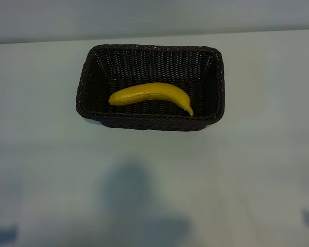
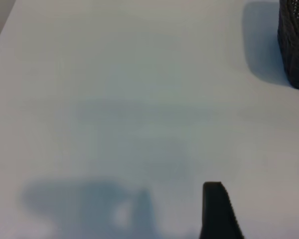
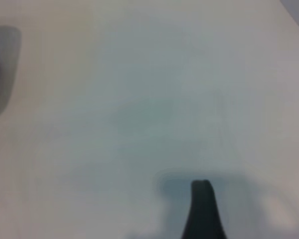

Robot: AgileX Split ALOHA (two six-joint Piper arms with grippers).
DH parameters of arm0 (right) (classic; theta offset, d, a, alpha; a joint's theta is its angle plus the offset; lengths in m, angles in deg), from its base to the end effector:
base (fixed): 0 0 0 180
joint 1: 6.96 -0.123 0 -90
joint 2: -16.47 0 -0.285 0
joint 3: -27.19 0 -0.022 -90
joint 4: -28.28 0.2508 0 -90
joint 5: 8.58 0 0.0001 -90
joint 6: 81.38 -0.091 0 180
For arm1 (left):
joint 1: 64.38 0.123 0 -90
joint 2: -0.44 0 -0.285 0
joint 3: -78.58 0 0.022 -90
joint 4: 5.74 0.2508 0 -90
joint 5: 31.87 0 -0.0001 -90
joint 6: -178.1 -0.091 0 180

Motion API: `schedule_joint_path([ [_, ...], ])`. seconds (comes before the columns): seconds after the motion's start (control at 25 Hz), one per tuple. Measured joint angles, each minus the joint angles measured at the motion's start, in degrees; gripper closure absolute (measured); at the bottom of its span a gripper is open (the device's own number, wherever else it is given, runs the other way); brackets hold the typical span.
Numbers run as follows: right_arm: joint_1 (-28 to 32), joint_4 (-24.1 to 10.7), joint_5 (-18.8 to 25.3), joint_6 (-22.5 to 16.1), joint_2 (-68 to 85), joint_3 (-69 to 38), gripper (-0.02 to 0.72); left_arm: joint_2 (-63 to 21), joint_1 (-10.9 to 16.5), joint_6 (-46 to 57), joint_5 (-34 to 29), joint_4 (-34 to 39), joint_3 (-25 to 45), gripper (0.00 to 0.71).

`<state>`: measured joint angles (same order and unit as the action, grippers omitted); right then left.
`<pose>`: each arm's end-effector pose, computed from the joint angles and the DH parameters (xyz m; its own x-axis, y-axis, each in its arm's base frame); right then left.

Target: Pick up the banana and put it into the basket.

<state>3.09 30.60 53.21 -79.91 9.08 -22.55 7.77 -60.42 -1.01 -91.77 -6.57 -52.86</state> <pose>-0.0037 0.0040 0.2702 -0.4768 0.0779 -0.8756 0.1405 0.9900 0.0115 -0.0054 -0.0015 0.2785 -0.4326 -0.0528 -0.9001 -0.0677 0.9974 -0.0260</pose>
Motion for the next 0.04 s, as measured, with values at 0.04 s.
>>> schedule_joint_path([
  [0.04,0.0,0.0,0.0,0.0,0.0,0.0,0.186,0.0,0.0,0.0,0.0,0.0,0.0,0.262],
])
